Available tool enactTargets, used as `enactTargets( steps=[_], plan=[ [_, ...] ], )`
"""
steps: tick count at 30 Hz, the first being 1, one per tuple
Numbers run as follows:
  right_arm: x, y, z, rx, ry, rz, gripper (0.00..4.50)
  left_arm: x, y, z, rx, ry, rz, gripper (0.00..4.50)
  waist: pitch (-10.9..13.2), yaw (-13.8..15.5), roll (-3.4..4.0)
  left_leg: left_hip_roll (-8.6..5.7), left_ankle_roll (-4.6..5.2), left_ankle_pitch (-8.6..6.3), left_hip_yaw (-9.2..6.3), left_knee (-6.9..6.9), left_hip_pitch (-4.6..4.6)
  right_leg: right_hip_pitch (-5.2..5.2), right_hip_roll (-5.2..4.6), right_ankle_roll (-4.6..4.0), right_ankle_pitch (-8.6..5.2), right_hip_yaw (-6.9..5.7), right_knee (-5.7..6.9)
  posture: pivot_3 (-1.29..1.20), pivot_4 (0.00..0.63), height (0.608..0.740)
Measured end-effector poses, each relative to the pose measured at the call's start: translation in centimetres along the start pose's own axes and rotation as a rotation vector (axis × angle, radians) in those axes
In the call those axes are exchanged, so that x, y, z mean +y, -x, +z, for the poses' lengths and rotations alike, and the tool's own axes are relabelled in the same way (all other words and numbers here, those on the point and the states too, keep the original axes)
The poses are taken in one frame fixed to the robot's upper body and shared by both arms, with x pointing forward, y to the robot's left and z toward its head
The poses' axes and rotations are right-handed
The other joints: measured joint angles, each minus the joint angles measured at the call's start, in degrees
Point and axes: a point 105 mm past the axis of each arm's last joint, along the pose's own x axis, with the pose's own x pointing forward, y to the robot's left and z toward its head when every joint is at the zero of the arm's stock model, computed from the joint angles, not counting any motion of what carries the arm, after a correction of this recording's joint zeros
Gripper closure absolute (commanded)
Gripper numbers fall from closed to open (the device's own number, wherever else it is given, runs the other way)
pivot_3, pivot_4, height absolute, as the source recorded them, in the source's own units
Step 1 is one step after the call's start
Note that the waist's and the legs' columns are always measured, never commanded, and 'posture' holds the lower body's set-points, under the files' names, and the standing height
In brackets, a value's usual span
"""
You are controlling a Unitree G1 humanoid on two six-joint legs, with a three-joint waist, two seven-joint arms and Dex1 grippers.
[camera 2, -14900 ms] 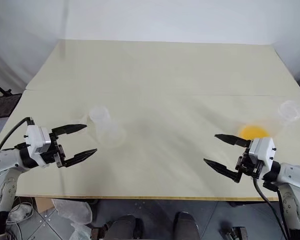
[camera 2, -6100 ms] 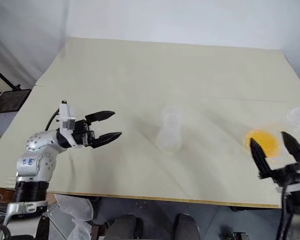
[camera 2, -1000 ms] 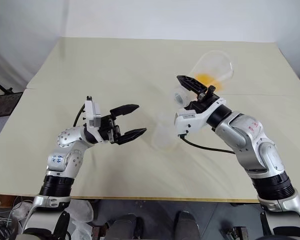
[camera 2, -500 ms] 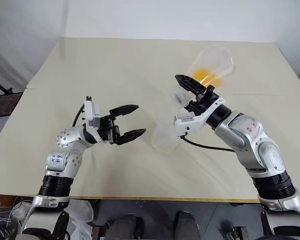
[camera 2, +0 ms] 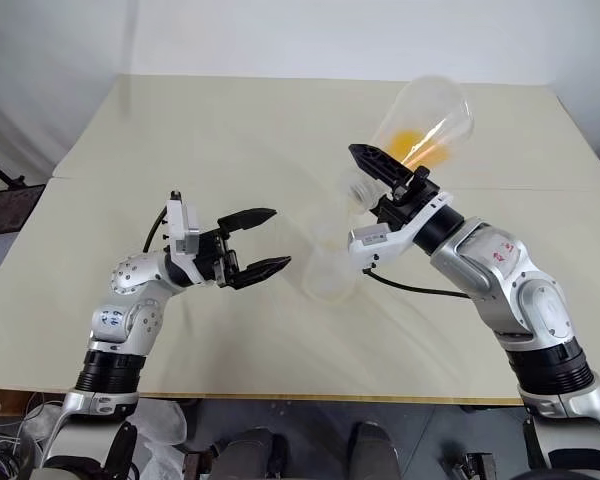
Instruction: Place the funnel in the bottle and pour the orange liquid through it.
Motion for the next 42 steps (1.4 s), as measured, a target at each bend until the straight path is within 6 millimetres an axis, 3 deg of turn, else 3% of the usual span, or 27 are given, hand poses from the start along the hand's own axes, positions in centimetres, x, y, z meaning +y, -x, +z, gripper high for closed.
enactTargets(
  steps=[42],
  plan=[
    [-0.38, -0.32, 0.29, -0.025, 0.082, -0.019, 2.02, 0.17, 0.71, -0.14, 0.020, -0.012, 0.021, 0.00, 0.00, -1.30, 0.00, 0.01, 0.00, 0.00, -0.26, 0.04, 0.04, 0.00, -0.01, 0.00, 0.00, 0.04, 0.12, 0.00, 0.150, 0.740]
  ],
)
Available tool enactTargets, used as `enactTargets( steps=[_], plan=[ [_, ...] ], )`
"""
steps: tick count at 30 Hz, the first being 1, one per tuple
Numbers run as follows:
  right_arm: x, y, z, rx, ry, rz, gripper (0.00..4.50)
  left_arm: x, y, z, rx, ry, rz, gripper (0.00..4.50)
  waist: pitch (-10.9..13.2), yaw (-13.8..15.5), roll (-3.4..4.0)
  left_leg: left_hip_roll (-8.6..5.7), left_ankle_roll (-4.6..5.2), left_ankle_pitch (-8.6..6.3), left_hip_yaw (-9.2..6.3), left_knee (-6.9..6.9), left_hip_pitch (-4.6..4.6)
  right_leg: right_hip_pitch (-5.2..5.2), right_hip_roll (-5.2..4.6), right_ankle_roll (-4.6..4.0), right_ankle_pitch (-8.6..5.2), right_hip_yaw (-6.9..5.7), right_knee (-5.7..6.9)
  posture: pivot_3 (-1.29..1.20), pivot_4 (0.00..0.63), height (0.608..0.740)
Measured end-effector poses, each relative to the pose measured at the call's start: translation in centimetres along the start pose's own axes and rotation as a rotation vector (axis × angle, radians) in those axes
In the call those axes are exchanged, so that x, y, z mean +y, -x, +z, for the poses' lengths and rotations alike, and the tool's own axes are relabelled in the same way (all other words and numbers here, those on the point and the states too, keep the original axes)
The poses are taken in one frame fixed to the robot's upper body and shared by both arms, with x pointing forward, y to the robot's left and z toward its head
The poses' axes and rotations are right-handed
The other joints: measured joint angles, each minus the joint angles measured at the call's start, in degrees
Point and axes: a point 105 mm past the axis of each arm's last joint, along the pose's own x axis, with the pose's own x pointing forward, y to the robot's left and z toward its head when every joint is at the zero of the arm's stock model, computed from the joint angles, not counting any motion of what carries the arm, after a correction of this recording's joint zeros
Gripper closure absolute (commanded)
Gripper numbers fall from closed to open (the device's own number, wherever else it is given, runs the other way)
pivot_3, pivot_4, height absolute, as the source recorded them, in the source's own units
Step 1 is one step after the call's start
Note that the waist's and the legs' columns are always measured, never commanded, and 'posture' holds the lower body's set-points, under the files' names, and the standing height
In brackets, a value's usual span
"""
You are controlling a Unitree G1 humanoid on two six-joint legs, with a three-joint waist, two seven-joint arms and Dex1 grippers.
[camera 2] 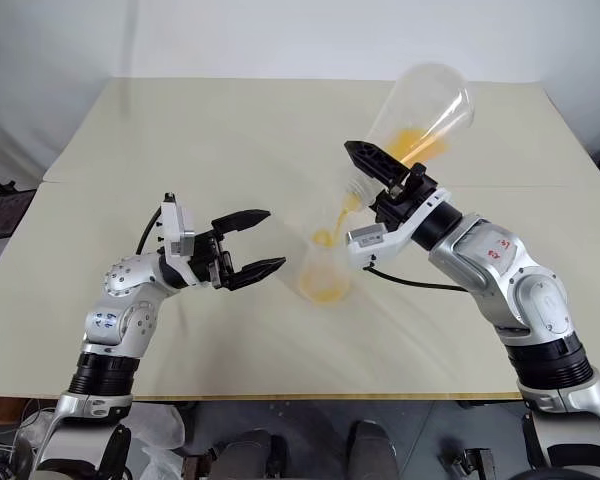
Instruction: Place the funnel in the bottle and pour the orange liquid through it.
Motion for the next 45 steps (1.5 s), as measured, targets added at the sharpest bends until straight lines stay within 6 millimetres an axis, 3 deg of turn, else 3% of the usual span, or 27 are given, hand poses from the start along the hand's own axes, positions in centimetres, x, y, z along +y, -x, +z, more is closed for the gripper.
enactTargets(
  steps=[45],
  plan=[
    [-0.37, -0.57, 0.13, -0.039, 0.048, -0.033, 2.02, -0.09, -0.16, -0.06, -0.021, 0.001, 0.028, 0.00, 0.00, -0.02, 0.00, 0.00, 0.00, 0.00, -0.03, 0.01, 0.00, 0.00, 0.00, 0.00, 0.00, 0.00, 0.01, 0.00, 0.150, 0.740]
  ],
)
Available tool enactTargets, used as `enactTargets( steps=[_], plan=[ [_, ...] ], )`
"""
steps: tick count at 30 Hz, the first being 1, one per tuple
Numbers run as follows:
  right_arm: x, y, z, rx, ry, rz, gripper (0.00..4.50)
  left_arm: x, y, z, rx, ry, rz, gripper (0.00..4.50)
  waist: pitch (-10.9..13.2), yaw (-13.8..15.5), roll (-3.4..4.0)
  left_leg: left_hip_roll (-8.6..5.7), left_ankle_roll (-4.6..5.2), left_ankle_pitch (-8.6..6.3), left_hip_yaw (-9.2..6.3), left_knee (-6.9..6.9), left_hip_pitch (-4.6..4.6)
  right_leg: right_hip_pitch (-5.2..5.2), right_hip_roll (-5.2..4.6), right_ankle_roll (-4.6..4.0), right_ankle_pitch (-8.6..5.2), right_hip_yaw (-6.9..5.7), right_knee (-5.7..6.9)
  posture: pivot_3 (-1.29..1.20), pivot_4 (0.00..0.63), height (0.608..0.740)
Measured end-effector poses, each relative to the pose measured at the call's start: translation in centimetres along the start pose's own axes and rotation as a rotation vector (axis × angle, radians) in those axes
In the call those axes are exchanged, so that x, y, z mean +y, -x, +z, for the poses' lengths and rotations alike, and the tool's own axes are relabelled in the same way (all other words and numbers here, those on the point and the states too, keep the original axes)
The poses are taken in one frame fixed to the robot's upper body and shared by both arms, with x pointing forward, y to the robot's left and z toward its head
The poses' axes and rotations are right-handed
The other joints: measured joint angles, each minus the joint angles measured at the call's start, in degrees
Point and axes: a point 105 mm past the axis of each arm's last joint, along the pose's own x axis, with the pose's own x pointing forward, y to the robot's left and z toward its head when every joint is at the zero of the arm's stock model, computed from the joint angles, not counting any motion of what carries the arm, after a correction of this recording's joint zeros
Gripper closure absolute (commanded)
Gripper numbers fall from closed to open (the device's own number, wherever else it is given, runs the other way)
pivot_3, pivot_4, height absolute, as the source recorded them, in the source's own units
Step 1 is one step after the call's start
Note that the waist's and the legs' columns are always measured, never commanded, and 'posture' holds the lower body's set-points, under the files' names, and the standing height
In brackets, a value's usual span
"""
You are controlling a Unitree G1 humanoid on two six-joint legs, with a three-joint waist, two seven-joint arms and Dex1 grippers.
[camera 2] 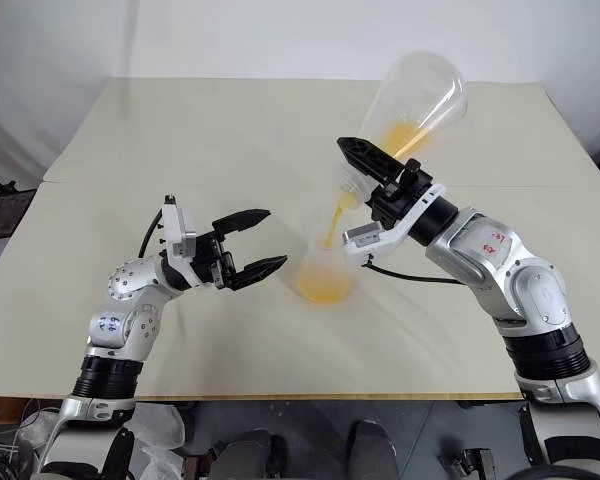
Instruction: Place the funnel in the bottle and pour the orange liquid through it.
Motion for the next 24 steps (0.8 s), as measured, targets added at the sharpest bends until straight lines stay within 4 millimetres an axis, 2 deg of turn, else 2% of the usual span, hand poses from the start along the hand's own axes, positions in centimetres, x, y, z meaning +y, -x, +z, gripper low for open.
enactTargets(
  steps=[24],
  plan=[
    [0.07, 0.00, -0.09, -0.002, 0.010, -0.001, 2.02, -0.34, -0.15, 0.32, -0.004, -0.012, -0.014, 0.00, 0.00, -0.01, 0.00, 0.00, 0.00, 0.00, -0.01, 0.00, 0.00, 0.00, 0.00, 0.00, 0.00, 0.01, 0.00, 0.00, 0.150, 0.740]
  ],
)
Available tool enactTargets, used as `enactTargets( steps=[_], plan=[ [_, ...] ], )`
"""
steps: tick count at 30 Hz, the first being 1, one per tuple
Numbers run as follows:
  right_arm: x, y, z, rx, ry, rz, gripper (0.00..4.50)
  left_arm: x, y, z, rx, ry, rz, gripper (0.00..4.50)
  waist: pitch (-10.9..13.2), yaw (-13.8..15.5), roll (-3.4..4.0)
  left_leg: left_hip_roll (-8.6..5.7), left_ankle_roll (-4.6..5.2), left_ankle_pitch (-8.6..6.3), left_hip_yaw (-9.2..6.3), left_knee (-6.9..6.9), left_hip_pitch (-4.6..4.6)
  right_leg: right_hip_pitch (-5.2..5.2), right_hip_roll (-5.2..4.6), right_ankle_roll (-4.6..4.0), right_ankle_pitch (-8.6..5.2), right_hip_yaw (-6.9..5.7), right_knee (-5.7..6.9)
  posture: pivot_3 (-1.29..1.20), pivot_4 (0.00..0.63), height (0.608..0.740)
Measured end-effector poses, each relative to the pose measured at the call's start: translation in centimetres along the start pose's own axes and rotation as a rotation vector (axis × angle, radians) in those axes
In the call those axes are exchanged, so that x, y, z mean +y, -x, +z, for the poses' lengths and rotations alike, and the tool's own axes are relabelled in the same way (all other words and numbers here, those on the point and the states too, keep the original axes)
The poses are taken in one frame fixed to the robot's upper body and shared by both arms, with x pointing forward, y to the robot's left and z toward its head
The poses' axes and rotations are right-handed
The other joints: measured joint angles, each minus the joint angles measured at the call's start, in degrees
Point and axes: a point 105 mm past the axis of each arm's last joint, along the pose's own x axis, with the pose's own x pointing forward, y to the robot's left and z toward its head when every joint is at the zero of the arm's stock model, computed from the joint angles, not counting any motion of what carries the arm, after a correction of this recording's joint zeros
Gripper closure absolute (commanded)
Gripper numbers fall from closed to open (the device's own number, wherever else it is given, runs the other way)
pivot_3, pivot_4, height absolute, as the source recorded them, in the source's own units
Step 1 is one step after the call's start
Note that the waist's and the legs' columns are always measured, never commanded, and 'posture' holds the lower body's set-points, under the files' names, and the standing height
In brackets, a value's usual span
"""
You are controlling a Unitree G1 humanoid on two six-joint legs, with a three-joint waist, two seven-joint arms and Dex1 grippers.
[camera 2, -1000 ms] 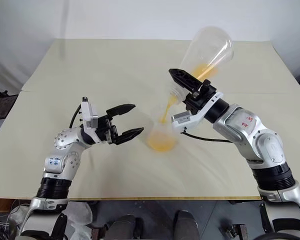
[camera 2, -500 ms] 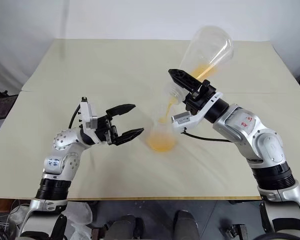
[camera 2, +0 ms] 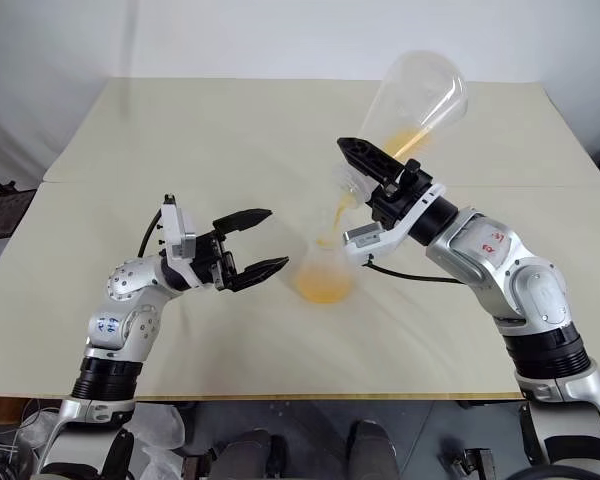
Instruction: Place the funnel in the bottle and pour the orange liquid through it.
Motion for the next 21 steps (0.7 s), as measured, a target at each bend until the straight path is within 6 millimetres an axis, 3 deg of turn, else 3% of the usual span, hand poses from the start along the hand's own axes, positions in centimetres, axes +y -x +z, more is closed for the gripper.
enactTargets(
  steps=[21],
  plan=[
    [-0.58, -0.23, -0.07, -0.003, 0.031, -0.026, 2.02, 0.06, 0.02, -0.03, 0.001, 0.001, 0.008, 0.00, 0.00, 0.01, 0.00, 0.00, 0.00, 0.00, 0.00, 0.00, 0.00, 0.00, 0.00, 0.00, 0.00, 0.00, 0.00, 0.00, 0.150, 0.740]
  ],
)
